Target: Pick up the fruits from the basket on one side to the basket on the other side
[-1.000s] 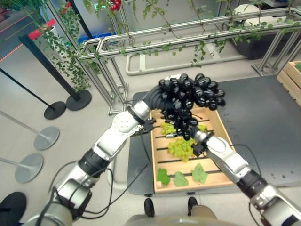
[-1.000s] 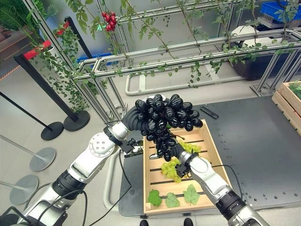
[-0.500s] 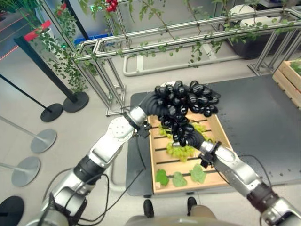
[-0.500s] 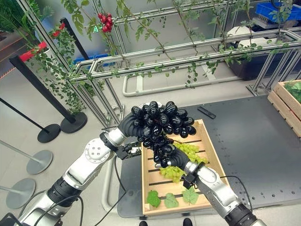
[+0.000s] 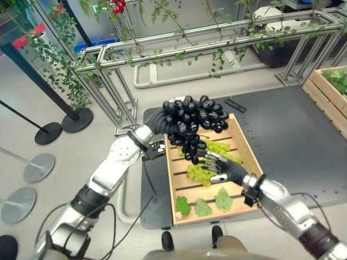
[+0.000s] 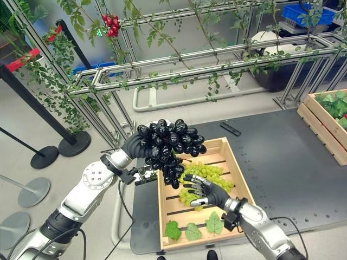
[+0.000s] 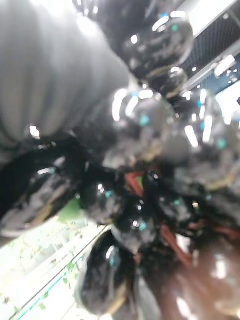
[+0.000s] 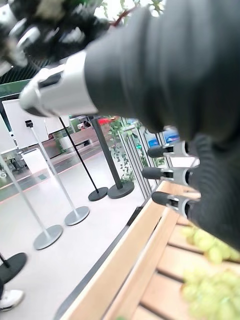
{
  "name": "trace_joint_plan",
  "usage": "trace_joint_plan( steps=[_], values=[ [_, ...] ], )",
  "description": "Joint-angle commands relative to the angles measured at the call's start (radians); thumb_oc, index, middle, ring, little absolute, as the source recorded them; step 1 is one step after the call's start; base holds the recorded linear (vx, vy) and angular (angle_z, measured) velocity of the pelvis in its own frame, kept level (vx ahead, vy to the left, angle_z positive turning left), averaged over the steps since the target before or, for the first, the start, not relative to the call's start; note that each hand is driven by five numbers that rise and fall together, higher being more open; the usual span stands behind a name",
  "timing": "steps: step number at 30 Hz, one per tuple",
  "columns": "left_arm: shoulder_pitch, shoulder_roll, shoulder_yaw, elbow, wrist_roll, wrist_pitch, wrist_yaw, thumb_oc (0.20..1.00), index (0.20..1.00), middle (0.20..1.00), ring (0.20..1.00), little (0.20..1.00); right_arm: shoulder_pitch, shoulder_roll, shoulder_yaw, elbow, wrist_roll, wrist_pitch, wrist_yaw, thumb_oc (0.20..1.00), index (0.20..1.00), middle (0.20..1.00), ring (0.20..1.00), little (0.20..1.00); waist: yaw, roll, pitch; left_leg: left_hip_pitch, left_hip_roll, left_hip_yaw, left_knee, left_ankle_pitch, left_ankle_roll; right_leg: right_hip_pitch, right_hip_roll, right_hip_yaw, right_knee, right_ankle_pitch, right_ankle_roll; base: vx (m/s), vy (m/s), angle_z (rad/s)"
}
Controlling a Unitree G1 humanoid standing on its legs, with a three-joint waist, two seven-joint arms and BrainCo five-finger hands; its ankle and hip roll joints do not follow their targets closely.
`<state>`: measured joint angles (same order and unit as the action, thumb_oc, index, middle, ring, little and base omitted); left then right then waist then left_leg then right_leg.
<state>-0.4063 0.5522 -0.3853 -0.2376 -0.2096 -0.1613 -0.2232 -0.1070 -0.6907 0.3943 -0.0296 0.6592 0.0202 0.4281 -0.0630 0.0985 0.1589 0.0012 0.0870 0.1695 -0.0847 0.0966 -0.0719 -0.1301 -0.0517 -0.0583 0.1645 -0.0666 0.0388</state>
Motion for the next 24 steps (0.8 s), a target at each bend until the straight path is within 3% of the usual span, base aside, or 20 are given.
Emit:
trace_joint_plan(
  steps=[1, 10, 20, 24],
  values=[
    [-0.073, -0.002, 0.008, -0.027, -0.043, -0.052, 0.014, 0.2, 0.2, 0.2, 0.2, 0.2, -0.035, 0.02, 0.016, -0.053, 0.037, -0.033, 0.012, 1.0, 1.0, 1.0, 1.0, 1.0, 0.004, -0.062, -0.043, 0.056, -0.013, 0.014, 0.077, -0.136, -0.013, 0.105, -0.06, -0.029, -0.203, 0.118, 0.107, 0.0, -0.001, 0.03],
    [-0.059, -0.045, -0.033, -0.041, -0.092, -0.034, 0.0, 0.2, 0.2, 0.2, 0.2, 0.2, -0.045, 0.002, 0.026, -0.154, 0.061, -0.019, 0.023, 1.0, 1.0, 1.0, 1.0, 1.0, -0.003, -0.065, -0.042, 0.056, -0.014, 0.016, 0.079, -0.139, -0.01, 0.104, -0.06, -0.026, -0.203, 0.12, 0.108, 0.0, 0.0, 0.0],
    [-0.005, -0.046, 0.014, -0.02, -0.048, -0.043, 0.046, 0.2, 0.2, 0.2, 0.2, 0.2, -0.02, -0.06, 0.013, -0.315, 0.102, -0.005, 0.052, 1.0, 1.0, 1.0, 1.0, 1.0, -0.004, -0.077, -0.031, 0.048, -0.013, 0.028, 0.087, -0.142, -0.009, 0.089, -0.059, -0.012, -0.199, 0.127, 0.111, 0.0, 0.005, -0.04],
    [-0.012, -0.072, 0.025, 0.019, -0.027, -0.044, 0.079, 0.2, 0.2, 0.2, 0.2, 0.2, -0.007, -0.033, 0.046, -0.279, 0.07, -0.002, 0.048, 1.0, 1.0, 1.0, 1.0, 1.0, -0.017, -0.079, -0.027, 0.049, -0.012, 0.036, 0.087, -0.145, -0.009, 0.084, -0.059, -0.006, -0.198, 0.13, 0.111, -0.01, 0.013, -0.07]
  ],
)
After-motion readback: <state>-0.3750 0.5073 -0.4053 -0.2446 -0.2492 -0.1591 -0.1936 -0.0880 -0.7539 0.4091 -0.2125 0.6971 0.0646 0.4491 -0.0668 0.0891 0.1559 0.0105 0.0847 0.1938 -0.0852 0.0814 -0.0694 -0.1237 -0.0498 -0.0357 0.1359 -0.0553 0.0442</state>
